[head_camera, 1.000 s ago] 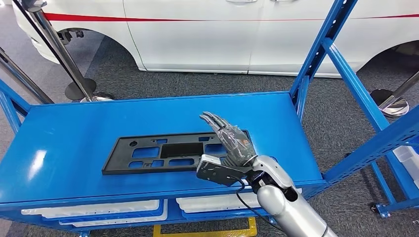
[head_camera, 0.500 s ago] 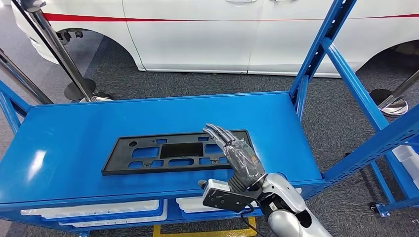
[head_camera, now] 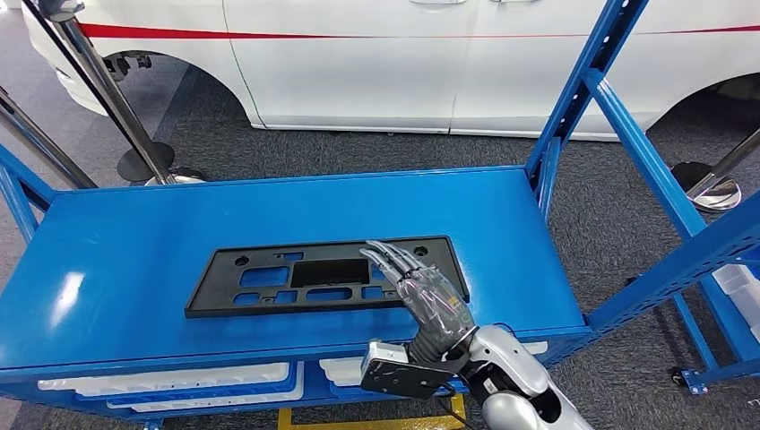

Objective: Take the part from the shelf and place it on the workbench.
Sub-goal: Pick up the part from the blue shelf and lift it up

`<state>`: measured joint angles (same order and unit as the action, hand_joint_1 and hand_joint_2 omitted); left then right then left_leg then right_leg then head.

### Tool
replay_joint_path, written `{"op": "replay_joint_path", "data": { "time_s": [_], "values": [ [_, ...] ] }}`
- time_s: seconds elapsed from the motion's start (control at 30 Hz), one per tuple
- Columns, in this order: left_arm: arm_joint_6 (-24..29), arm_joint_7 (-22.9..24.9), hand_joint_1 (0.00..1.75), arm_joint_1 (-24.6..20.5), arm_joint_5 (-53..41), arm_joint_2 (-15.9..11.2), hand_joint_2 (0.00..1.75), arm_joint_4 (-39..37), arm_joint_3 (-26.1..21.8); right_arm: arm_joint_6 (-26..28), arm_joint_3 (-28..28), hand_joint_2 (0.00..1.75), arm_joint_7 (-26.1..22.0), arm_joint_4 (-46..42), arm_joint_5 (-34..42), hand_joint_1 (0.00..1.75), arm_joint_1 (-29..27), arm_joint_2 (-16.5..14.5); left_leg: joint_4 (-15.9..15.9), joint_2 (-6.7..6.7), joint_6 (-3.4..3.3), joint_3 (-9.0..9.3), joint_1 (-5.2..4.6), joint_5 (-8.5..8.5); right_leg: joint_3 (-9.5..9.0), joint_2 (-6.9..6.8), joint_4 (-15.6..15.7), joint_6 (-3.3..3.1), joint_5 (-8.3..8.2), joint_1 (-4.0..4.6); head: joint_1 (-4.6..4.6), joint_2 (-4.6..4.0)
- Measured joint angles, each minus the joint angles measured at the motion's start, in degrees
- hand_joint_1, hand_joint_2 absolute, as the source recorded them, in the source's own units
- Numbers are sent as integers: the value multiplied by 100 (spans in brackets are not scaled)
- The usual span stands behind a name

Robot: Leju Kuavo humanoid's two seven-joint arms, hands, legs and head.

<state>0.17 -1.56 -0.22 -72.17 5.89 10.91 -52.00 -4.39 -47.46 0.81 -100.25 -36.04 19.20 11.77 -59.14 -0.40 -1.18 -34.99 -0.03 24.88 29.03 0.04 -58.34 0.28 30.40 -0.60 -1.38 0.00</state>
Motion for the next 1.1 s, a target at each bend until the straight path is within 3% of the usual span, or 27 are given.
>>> {"op": "replay_joint_path", "data": {
  "time_s": [0.47, 0.7, 1.1],
  "values": [
    [-2, -2, 0, -1, -28, -5, 0, 0, 0, -97, -28, 175, 67, 118, -149, 0, 47, 36, 0, -1, 0, -2, 0, 0, -3, 0, -2, 0, 0, 1, 0, 0],
    [-19, -10, 0, -20, -97, -8, 0, 0, 0, -249, -61, 175, -1, 873, -64, 0, 540, -68, 0, -3, 0, 2, 0, -2, -5, -2, -2, 0, -1, 1, 0, 0],
    [-23, -10, 0, -21, -117, -18, 0, 0, -1, -240, -113, 175, 41, 1728, -178, 0, 709, -305, 0, -2, 0, -1, 0, -2, -2, -2, -2, 0, 0, 1, 1, 0]
  ]
}}
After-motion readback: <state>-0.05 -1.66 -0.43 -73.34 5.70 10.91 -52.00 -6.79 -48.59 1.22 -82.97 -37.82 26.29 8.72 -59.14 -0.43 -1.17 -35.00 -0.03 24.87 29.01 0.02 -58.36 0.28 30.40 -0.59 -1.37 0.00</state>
